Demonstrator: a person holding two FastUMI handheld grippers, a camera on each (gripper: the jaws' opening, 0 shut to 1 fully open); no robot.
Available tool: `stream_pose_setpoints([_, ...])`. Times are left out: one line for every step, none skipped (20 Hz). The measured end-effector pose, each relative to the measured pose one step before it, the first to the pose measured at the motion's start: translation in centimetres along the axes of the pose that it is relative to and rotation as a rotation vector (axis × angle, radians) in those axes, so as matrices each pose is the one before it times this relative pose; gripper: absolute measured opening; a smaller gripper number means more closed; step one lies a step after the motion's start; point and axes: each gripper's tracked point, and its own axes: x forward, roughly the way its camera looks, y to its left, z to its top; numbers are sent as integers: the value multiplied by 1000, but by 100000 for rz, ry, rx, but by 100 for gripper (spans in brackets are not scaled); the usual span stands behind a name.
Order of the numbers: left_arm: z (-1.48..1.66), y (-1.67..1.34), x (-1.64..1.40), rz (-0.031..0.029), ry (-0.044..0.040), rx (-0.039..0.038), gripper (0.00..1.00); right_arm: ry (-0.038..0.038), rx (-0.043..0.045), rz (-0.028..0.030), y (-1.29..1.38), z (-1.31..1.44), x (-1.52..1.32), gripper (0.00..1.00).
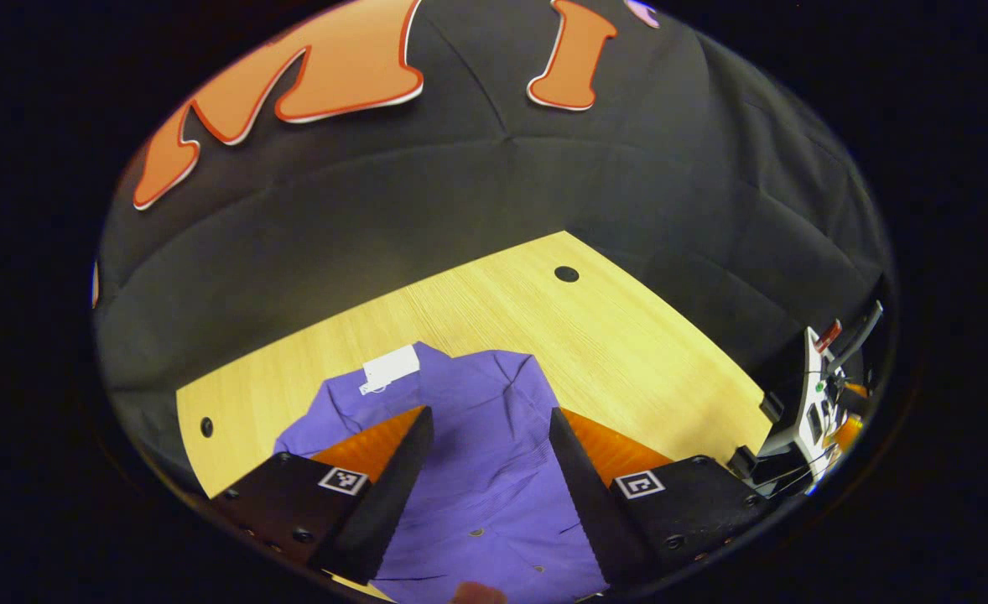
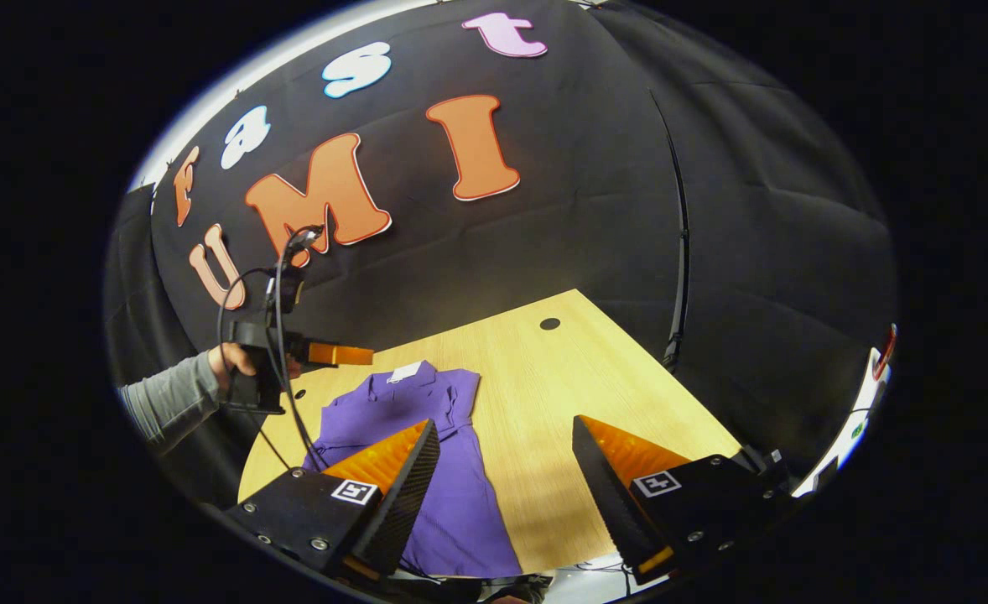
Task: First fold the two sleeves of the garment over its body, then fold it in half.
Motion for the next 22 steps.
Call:
stream_pose_setpoints([-102, 475, -757, 2087, -2474, 617, 93, -666, -590, 673, 339, 295, 290, 95])
stream_pose_setpoints([-99, 296, -1293, 2257, -3075, -746, 93, -1095, -544, -56, 300, 371, 333, 95])
stream_pose_setpoints([0, 103, -1137, 856, -2979, -1805, 93, -1414, -1060, 422, 393, 341, 269, 95])
stream_pose_setpoints([-142, 424, -1356, 1656, -3354, -2761, 93, -1826, -1434, -584, 258, 438, 338, 95])
stream_pose_setpoints([-110, 618, -958, 2378, -4611, -3195, 93, -1957, -1477, -377, 214, 414, 445, 94])
stream_pose_setpoints([-102, 895, -830, 2907, -4783, -2208, 93, -1819, -1072, -177, 343, 461, 318, 94])
stream_pose_setpoints([-573, 950, -921, 4060, -2831, -1108, 93, -1118, -748, 488, 439, 255, 344, 95])
stream_pose_setpoints([-534, 1027, -1059, 3093, -2235, -714, 90, -327, -631, 544, 448, 102, 302, 95])
stream_pose_setpoints([-91, 695, -1000, 2428, -2698, -1178, 93, -340, -792, 844, 469, -13, 357, 95])
stream_pose_setpoints([96, 694, -1134, 2508, -3472, -978, 93, -431, -1021, 239, 409, 66, 283, 95])
stream_pose_setpoints([409, 686, -1150, 2521, -4011, -965, 93, -1035, -1067, 468, 332, 115, 350, 95])
stream_pose_setpoints([247, 963, -1076, 3901, -3540, -1057, 93, -1692, -672, -147, 258, 222, 156, 95])
stream_pose_setpoints([432, 1198, -1081, 4526, -4410, -1134, 92, -3496, 203, 1279, 592, 612, 119, 95])
stream_pose_setpoints([292, 949, -1186, 3499, -3300, -1273, 97, -2345, 50, 1346, 767, 447, 105, 95])
stream_pose_setpoints([315, 779, -1076, 3367, -3685, -1049, 99, -1389, -290, 1537, 618, -205, 303, 95])
stream_pose_setpoints([333, 561, -1192, 2063, -3126, -457, 100, -993, -989, 1163, 672, -17, 185, 95])
stream_pose_setpoints([604, 873, -1172, 2477, -3558, 56, 100, -924, -1208, 1071, 487, -37, 111, 95])
stream_pose_setpoints([238, 813, -1046, 172, -2401, -38, 100, -1318, -1107, 732, 537, 188, 51, 95])
stream_pose_setpoints([246, 497, -1155, 932, -2595, -206, 99, -1930, -282, 714, 414, 341, 10, 95])
stream_pose_setpoints([325, 823, -1068, 1615, -2991, 119, 99, -2685, 35, 2093, 899, 626, -3, 95])
stream_pose_setpoints([-176, 931, -914, 1907, -515, 1489, 99, -2274, -324, 1085, 691, 351, 171, 95])
stream_pose_setpoints([-139, 466, -1377, 2167, -1253, 1549, 98, -1629, -644, 2339, 834, 361, 211, 94])
